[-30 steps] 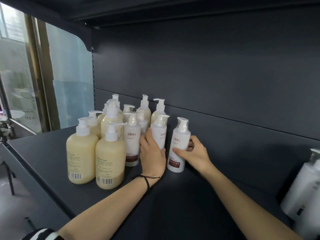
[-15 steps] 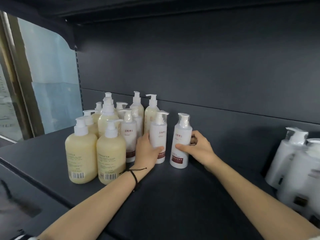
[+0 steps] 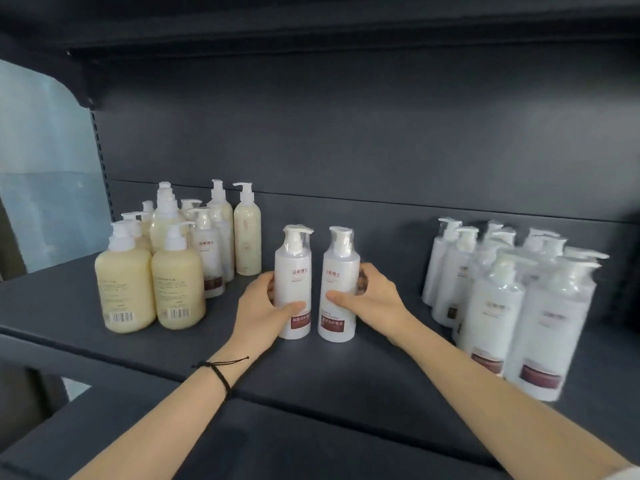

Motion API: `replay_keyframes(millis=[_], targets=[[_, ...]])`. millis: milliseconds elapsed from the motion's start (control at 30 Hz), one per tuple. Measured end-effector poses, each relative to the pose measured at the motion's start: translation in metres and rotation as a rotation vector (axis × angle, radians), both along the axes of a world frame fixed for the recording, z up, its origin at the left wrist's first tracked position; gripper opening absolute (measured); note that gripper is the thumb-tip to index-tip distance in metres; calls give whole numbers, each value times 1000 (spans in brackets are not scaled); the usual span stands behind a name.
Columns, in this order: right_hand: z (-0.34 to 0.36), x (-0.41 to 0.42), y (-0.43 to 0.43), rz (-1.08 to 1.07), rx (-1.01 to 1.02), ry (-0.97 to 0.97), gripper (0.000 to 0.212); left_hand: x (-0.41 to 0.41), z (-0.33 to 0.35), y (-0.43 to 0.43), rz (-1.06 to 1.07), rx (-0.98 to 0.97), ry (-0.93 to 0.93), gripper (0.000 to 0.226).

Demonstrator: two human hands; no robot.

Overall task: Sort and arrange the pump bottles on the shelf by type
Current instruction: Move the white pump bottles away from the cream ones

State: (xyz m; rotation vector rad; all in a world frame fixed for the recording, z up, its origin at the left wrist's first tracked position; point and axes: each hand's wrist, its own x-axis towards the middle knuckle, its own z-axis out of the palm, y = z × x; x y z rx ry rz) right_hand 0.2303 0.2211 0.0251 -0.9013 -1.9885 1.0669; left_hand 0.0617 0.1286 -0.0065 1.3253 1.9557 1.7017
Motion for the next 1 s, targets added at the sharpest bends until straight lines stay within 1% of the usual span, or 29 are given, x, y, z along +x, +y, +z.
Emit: replay_keyframes(millis=[133,233,333,467,633,767,900,1000], targets=[[-7,60,-31,-39,25,27,49,57,4,-25,-42,-5,-5,59],[-14,102,-48,-90,42,66,54,101,4,-37,-80,-5,-36,58],[-16,137,-62,-115,55,123,56,140,2,-43,-152,-6,-44,61],[-18,175,-65,-186,81,163,59,178,3,-36,-224,-9,-32,55],[-16,205,-59,-239,104,163,56,191,7,-13,-210,-40,-57,60],[-15,208,-55,-254,164,142,53,186,8,18,-176,-113,-52,50],[-19,202,-45,-268,196,127,55,194,9,46,-239,-150,-75,48],[-23,198,-40,-283,212,133,58,200,10,55,-249,-178,-59,53]])
